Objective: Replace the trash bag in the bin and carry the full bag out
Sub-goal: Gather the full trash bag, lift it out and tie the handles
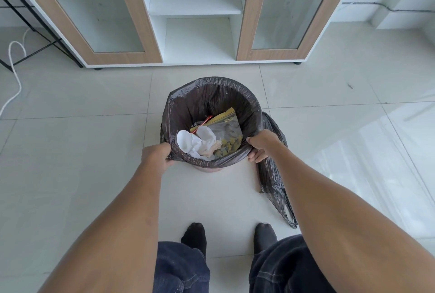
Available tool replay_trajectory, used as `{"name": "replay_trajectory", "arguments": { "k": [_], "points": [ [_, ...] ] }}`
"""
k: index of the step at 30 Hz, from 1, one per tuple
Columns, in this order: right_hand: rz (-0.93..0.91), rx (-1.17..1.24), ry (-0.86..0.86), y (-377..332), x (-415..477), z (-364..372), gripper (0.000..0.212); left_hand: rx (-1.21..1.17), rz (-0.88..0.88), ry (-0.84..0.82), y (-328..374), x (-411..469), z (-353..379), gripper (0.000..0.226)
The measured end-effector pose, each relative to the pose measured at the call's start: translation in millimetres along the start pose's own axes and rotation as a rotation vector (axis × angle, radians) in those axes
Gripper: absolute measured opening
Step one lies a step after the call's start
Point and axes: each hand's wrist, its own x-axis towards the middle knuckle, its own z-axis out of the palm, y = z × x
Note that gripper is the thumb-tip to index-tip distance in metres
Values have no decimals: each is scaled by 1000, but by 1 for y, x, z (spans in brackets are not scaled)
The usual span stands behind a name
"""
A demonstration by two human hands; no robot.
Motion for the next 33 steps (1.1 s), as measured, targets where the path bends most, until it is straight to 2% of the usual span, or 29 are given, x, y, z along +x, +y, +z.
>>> {"name": "replay_trajectory", "arguments": {
  "k": [2,5,7,9,15,18,24,29,33],
  "points": [
    [-2,20,-3,-1,0,2,40,-96,-16,10,0,-1,3,4],
    [-11,45,-8,-2,7,5,41,-165,-26,13,4,0,4,27],
    [-9,51,-27,-1,11,6,41,-105,-31,-42,5,0,2,35],
    [5,67,-41,-1,9,5,41,-76,-29,-73,5,0,2,34],
    [26,72,-52,1,11,3,40,-198,-26,-108,5,5,1,31],
    [28,70,-43,0,11,3,36,-149,-42,-149,4,5,-3,16],
    [-1,59,-37,-1,5,3,33,24,33,64,-2,12,-11,27],
    [-4,47,-50,-4,-2,1,30,-22,41,88,1,-7,-3,17],
    [-8,38,-72,-7,-6,0,29,-139,6,105,3,-12,0,25]
  ]
}}
